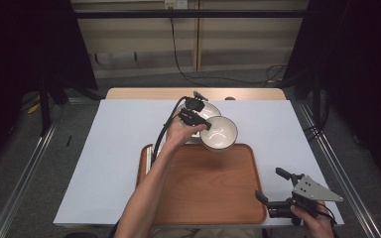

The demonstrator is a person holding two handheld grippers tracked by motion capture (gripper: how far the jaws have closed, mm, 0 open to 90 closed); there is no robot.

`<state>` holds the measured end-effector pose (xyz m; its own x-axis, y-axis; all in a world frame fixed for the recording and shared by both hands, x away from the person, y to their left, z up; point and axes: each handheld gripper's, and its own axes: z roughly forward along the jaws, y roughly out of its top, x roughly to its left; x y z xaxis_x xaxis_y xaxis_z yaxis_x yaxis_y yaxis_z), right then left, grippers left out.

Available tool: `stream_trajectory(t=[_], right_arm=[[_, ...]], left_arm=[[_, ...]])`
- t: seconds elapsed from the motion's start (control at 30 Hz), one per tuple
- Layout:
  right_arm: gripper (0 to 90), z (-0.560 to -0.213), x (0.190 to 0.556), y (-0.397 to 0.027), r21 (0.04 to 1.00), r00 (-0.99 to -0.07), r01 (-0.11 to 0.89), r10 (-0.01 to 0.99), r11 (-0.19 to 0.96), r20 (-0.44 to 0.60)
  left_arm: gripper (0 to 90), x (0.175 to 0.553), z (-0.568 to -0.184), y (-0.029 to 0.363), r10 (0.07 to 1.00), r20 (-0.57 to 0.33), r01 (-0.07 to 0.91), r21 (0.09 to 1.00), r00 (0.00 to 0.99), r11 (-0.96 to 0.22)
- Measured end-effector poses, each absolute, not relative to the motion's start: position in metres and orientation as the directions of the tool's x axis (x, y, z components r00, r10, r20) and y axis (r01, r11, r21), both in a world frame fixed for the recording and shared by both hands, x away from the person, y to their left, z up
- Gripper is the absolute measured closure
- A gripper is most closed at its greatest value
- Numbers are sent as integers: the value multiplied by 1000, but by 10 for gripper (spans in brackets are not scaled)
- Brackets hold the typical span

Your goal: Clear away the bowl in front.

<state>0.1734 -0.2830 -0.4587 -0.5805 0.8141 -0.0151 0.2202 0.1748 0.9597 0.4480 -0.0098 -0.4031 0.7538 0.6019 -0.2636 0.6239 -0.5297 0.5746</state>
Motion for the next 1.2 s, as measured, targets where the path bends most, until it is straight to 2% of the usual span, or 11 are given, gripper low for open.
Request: stream_trajectory(t=[0.63,0.8,1.2], right_arm=[[5,-459,173,-283,962,-584,219,812,162,-4],[5,-459,172,-282,963,-585,214,811,162,-6],[5,-459,171,-282,963,-586,220,810,155,3]], left_arm=[[828,440,-420,-55,561,-311,629,537,767,-562],[828,439,-426,-63,570,-295,628,525,767,-574],[828,443,-432,-76,551,-321,633,493,770,-598]])
